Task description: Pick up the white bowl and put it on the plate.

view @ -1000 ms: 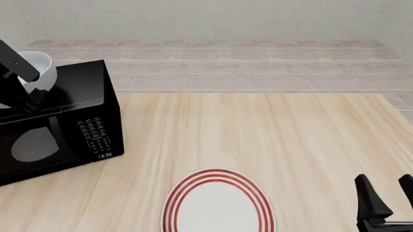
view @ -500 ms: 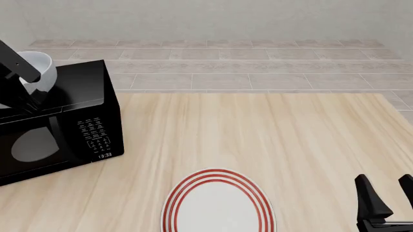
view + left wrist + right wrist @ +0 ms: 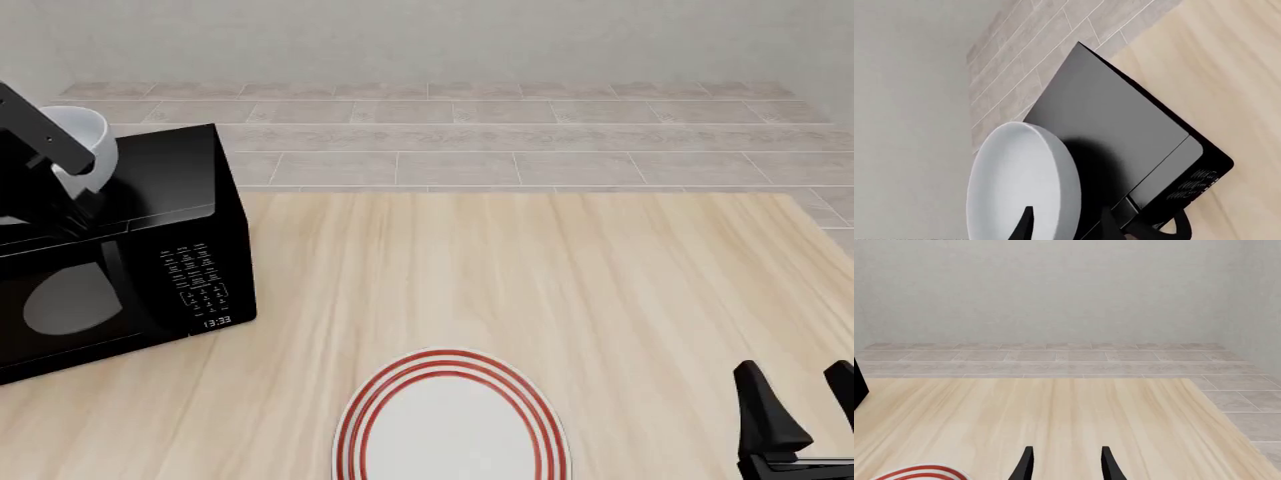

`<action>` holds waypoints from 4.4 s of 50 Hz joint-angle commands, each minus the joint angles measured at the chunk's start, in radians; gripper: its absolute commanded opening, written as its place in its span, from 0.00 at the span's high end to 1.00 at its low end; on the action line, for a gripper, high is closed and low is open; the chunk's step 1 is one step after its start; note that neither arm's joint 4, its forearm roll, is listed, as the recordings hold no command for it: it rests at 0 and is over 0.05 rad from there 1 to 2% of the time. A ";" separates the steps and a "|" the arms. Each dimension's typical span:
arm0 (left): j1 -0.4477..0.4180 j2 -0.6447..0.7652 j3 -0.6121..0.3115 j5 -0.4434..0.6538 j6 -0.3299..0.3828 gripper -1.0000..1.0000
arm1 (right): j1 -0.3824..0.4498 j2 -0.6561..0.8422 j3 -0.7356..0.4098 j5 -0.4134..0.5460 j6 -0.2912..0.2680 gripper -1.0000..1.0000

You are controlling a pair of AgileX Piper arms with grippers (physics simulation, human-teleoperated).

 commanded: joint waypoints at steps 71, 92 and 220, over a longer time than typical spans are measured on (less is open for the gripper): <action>-0.144 -0.178 -0.126 0.266 -0.076 1.00 | 0.000 -0.003 0.002 0.000 0.000 0.00; -0.415 -0.136 -0.227 0.306 -0.185 1.00 | 0.000 -0.003 0.002 0.000 0.000 0.00; -1.227 -0.078 0.111 0.073 -0.341 1.00 | 0.000 -0.003 0.002 0.000 0.000 0.00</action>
